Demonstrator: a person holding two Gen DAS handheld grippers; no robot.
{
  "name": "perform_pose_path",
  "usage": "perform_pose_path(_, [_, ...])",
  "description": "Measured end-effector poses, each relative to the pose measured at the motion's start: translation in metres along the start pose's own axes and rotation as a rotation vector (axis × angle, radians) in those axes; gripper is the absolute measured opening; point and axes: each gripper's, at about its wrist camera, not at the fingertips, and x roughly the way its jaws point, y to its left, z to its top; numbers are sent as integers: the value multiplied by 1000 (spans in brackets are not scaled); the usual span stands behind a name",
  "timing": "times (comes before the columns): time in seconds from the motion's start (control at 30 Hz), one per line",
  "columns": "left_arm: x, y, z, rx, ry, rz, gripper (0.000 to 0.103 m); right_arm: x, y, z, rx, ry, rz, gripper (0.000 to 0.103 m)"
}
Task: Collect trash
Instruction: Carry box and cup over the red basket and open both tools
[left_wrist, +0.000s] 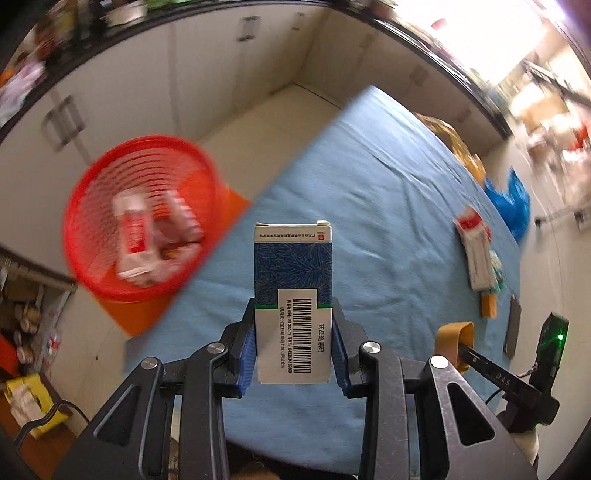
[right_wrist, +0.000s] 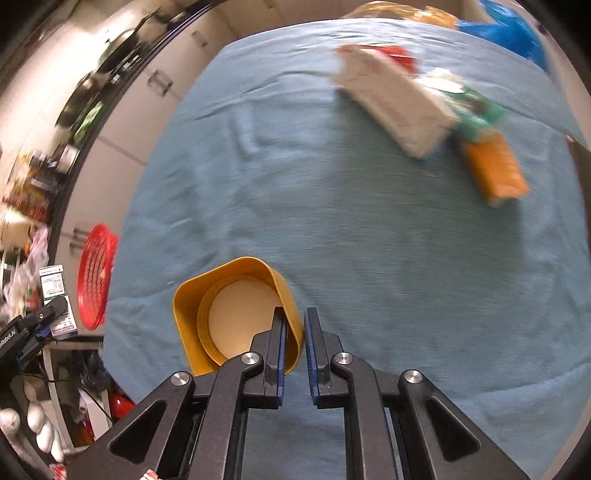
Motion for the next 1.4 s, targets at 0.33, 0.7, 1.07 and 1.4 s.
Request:
perform_pose_path(0.33, [-18,109,11,-192,-47,46,33,33,120,16,-206,43,44,11])
perform_pose_path(0.7, [1,159,33,-252,-37,11,33,81,269,47,-447,81,70,11])
perform_pose_path(1.07, [3,175,56,-289,-58,-15,45,122,319,71,-441,113,107,29])
perform_pose_path(1.4, [4,165,59,-275,-31,7,49,111,270,75,-347,114,96,39])
